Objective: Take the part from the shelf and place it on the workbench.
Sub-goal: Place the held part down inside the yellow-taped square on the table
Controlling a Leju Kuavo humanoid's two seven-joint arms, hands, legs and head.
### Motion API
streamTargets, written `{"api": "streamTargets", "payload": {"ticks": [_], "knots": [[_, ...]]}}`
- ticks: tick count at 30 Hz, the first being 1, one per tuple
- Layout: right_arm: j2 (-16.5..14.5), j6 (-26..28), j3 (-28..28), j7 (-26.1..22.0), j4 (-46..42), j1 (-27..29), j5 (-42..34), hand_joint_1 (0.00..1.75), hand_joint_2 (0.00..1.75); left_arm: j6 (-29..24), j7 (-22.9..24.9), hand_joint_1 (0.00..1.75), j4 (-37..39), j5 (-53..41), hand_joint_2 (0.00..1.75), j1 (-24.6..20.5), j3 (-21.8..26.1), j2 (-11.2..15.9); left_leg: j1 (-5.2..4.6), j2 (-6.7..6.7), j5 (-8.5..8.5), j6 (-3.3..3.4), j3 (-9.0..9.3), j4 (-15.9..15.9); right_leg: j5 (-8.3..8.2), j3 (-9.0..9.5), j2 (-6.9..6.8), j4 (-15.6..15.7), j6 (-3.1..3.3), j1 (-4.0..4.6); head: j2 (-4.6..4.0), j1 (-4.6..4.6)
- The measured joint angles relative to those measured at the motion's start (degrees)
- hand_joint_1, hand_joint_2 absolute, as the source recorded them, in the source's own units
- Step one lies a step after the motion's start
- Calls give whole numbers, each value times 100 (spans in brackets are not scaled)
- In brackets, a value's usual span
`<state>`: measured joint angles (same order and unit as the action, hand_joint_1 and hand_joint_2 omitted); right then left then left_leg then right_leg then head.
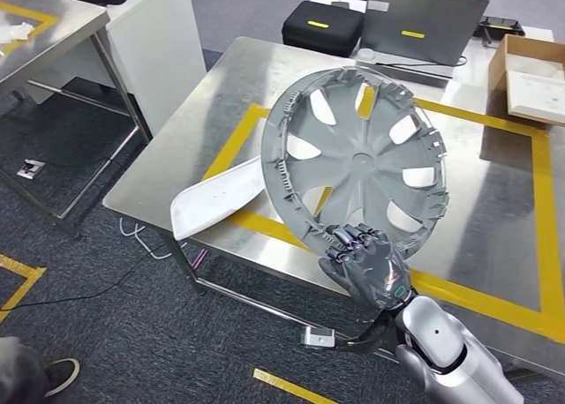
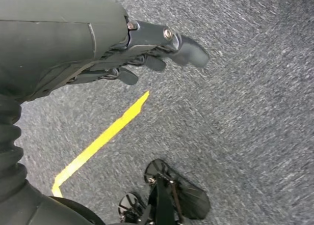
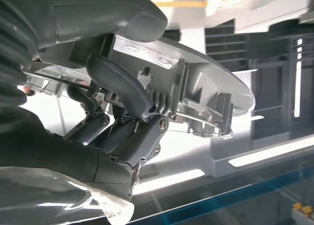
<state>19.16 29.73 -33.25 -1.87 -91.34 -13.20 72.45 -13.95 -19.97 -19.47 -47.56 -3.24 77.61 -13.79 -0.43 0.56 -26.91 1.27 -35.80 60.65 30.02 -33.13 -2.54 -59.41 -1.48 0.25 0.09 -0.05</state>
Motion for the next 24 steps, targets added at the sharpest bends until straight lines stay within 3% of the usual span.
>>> {"api": "streamTargets", "payload": {"ticks": [3,6,8,9,10,12,14,16,17,19,21,22,23,24], "knots": [[-41,-4,35,2,-22,9,-25,175,175,-24,2,0,-2,-24,175,-2,0,-5,0,55,-107,-92,-10,91,-58,37,128,50,87,-44,0,-11],[-74,-14,67,7,-31,2,-41,175,175,-29,2,0,-2,-36,175,-1,0,-3,37,19,-583,-182,-351,945,-79,59,252,76,135,-80,0,-25],[-88,-27,70,-1,-31,14,-43,175,175,-31,-1,0,-2,-38,175,0,0,0,64,18,-725,-205,-558,1435,-79,64,357,75,138,-83,0,-24],[-92,-37,70,-4,-31,19,-45,175,175,-31,-3,0,-2,-40,175,-1,0,3,73,13,-642,-207,-545,1412,-79,69,418,74,136,-85,0,-25],[-94,-50,71,-5,-32,21,-48,175,175,-31,-5,0,-2,-40,175,-2,0,5,84,-12,-465,-203,-435,1178,-77,79,480,73,132,-89,0,-24],[-95,-84,77,-2,-34,15,-55,175,175,-27,-5,0,-2,-40,175,-3,0,9,112,-211,-115,-186,-102,448,-68,88,599,68,100,-91,0,-23],[-95,-127,84,2,-37,-8,-54,175,175,-22,2,0,-2,-42,175,-3,0,11,124,-394,-31,-159,95,6,-73,55,709,63,32,-103,0,-20],[-95,-161,96,3,-40,-26,-50,175,175,-21,10,0,-2,-46,175,-8,-1,11,108,-365,-55,-111,124,-71,-100,16,808,87,-55,-131,0,-19],[-95,-170,107,3,-41,-25,-51,175,175,-21,12,0,-2,-48,175,-11,-2,11,108,-313,-41,-76,132,-98,-96,-4,803,90,-91,-142,0,-17],[-94,-195,132,4,-42,-38,-65,175,175,-18,15,0,-2,-49,175,-13,-2,9,120,-211,-15,0,155,-157,38,-136,625,-118,-138,-133,0,5],[-97,-278,137,-6,-40,-73,-83,175,175,-9,40,0,-2,-51,175,-7,-1,8,110,-120,-16,50,160,-174,362,-477,381,-785,-162,-124,0,28],[-99,-334,131,-15,-35,-87,-94,175,175,-5,59,0,-2,-55,175,-4,0,8,102,-77,-22,67,159,-173,511,-674,323,-1175,-173,-126,0,32],[-100,-384,125,-22,-22,-92,-106,175,175,-3,77,0,-2,-64,175,-3,-1,9,98,-47,-26,71,161,-172,558,-795,302,-1413,-182,-129,0,31],[-99,-425,121,-25,-2,-97,-126,175,175,1,87,0,-2,-75,175,-4,-1,10,96,-23,-29,73,164,-172,505,-826,293,-1463,-187,-130,0,32]]}}
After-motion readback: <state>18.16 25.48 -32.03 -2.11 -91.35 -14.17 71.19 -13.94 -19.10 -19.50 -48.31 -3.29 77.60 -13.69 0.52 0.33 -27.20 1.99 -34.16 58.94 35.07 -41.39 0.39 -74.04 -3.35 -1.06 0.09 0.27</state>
